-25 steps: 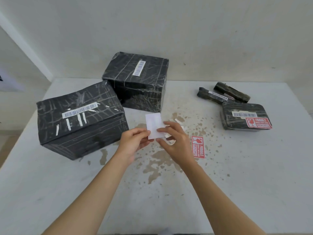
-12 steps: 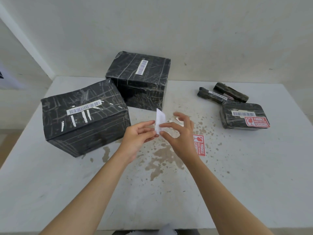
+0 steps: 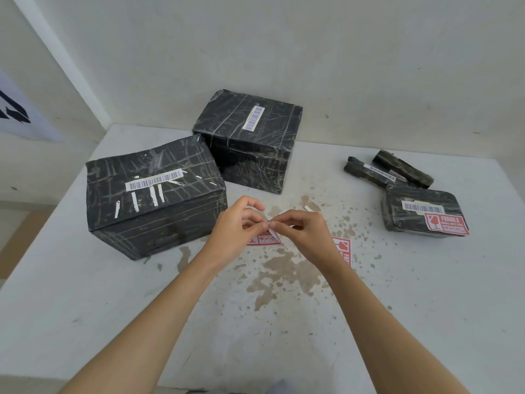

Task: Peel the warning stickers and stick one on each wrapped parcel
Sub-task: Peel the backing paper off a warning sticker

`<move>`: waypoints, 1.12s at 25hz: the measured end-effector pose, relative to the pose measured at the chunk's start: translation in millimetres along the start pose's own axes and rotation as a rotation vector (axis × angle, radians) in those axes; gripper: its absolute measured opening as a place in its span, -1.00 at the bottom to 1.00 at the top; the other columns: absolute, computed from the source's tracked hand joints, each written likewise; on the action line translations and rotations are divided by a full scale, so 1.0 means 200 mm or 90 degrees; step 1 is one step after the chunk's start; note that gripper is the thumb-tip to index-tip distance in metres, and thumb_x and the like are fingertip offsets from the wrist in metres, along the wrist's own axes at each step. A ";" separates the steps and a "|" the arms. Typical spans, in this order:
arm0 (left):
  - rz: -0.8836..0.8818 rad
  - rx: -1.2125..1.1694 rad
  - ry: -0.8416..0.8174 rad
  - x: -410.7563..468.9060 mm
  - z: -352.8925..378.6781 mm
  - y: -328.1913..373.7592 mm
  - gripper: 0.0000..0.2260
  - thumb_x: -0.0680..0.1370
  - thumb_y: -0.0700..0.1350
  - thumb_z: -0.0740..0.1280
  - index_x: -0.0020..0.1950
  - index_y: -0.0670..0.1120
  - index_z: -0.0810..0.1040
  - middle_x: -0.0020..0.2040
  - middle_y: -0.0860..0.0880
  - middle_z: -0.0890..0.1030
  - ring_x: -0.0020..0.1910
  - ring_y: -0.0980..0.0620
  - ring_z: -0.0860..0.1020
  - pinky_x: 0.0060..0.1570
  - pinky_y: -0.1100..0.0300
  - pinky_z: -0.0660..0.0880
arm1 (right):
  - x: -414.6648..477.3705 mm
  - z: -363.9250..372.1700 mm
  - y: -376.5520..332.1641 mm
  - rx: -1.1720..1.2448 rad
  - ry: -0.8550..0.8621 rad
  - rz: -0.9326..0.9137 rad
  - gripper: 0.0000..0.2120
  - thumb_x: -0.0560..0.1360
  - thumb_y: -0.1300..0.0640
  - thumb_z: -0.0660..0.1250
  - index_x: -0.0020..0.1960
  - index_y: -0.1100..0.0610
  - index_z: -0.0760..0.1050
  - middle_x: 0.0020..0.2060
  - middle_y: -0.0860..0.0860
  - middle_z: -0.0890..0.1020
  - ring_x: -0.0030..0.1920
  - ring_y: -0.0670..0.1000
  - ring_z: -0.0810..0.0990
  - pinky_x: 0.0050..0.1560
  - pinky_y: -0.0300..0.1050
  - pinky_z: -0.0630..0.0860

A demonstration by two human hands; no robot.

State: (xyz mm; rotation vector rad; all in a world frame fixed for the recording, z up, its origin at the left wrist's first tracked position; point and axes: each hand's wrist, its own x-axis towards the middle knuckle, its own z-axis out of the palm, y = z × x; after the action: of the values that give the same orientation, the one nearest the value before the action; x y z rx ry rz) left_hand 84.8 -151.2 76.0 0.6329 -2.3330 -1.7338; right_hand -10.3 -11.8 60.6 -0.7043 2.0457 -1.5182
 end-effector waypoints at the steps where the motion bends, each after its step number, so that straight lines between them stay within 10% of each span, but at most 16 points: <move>1: 0.001 0.002 0.000 0.01 0.00 0.00 -0.79 0.47 -0.21 0.43 0.06 -0.10 0.49 -0.22 0.03 0.67 -0.18 0.13 0.65 -0.13 0.34 0.54 | 0.01 -0.01 0.00 0.004 -0.011 0.004 -0.97 0.43 0.18 0.45 -0.16 0.09 0.68 -0.23 -0.02 0.71 -0.15 -0.06 0.67 -0.01 -0.05 0.55; 17: -0.190 -0.351 0.121 0.06 0.12 0.02 -0.82 0.44 -0.26 0.45 0.02 -0.23 0.57 -0.10 -0.17 0.69 -0.16 0.03 0.68 -0.31 0.41 0.50 | 0.08 -0.05 -0.04 0.008 0.032 -0.027 -0.90 0.45 0.23 0.42 -0.12 0.06 0.67 -0.22 -0.09 0.70 -0.30 -0.19 0.57 -0.26 -0.23 0.45; 20: -0.198 -0.452 0.114 0.06 0.15 0.02 -0.82 0.47 -0.30 0.41 0.05 -0.30 0.57 -0.06 -0.23 0.68 -0.06 -0.10 0.68 -0.08 0.31 0.58 | 0.08 -0.04 -0.04 0.006 0.069 -0.039 -0.88 0.46 0.22 0.41 -0.13 0.02 0.67 -0.25 -0.13 0.69 -0.38 -0.10 0.52 -0.31 -0.19 0.42; 23: -0.192 -0.421 0.103 0.08 0.15 0.01 -0.85 0.49 -0.26 0.39 0.04 -0.26 0.61 -0.04 -0.19 0.68 -0.02 -0.07 0.67 0.04 0.25 0.57 | 0.08 -0.03 -0.04 0.002 0.073 -0.038 -0.89 0.47 0.19 0.39 -0.11 0.02 0.68 -0.22 -0.12 0.70 -0.25 0.22 0.59 -0.21 0.06 0.51; 28: -0.139 -0.315 0.038 0.13 0.08 0.05 -0.87 0.56 -0.22 0.31 0.01 -0.24 0.62 -0.14 -0.11 0.69 -0.14 0.05 0.67 -0.12 0.34 0.55 | 0.12 -0.05 -0.09 -0.039 0.049 -0.039 -0.88 0.49 0.21 0.37 -0.09 0.08 0.68 -0.20 -0.07 0.71 -0.12 -0.08 0.65 -0.01 0.08 0.57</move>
State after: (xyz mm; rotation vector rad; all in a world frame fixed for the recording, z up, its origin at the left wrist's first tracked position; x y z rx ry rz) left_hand 54.1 -146.8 77.0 0.8472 -1.7380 -2.2360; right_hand -33.0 -25.5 79.1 -0.7492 2.1542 -1.5447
